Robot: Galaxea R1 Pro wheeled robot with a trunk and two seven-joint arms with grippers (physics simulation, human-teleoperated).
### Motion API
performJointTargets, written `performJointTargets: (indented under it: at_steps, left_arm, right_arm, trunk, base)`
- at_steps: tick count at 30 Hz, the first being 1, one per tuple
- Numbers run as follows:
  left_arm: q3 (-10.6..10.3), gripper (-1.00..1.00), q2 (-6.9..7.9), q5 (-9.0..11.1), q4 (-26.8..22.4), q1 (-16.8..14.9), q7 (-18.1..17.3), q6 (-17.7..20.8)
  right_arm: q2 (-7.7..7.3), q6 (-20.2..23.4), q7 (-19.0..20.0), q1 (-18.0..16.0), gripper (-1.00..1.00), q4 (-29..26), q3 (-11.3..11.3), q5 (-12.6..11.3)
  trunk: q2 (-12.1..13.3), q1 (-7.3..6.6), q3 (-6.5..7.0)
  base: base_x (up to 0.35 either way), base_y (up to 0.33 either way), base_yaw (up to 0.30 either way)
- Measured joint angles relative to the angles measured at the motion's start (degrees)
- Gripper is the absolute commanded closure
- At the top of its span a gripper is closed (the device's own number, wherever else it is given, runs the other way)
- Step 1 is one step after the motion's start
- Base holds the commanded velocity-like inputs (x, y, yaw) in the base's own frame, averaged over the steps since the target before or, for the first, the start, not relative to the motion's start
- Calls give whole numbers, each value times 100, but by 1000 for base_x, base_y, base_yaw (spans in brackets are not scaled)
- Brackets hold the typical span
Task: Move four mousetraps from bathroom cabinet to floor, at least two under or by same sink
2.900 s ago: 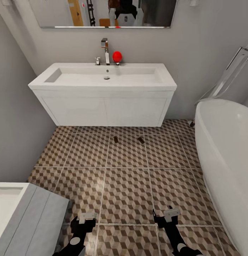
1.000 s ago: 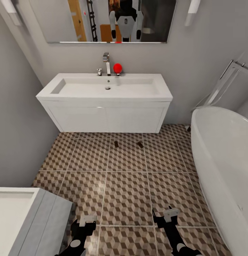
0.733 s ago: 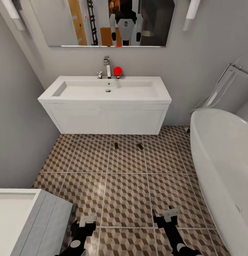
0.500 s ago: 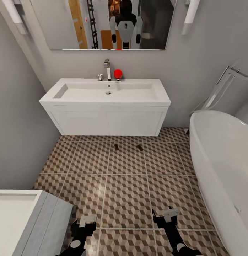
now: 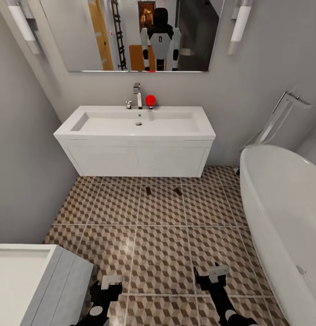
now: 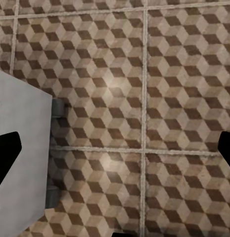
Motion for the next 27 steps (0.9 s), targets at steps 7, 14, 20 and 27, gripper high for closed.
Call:
performJointTargets:
  at_steps: [7, 14, 20, 27]
  left_arm:
    - [0, -100, 0, 0, 0, 0, 0, 0]
    - [0, -100, 0, 0, 0, 0, 0, 0]
    - [0, -100, -4, 0, 18, 0, 0, -2]
    - [0, -100, -7, 0, 54, 0, 0, 0]
  right_arm:
    - [0, 0, 0, 0, -100, 0, 1, 0]
    - [0, 0, 1, 0, -100, 0, 1, 0]
    - [0, -1, 1, 0, -100, 0, 1, 0]
    - [0, 0, 1, 0, -100, 0, 1, 0]
  trunk:
    - [281, -154, 190]
    - [562, -308, 380]
    - [803, -440, 543]
    - [1084, -594, 733]
  base:
    - [0, 0, 0]
    - [0, 0, 0]
    - [0, 0, 0]
    - [0, 0, 0]
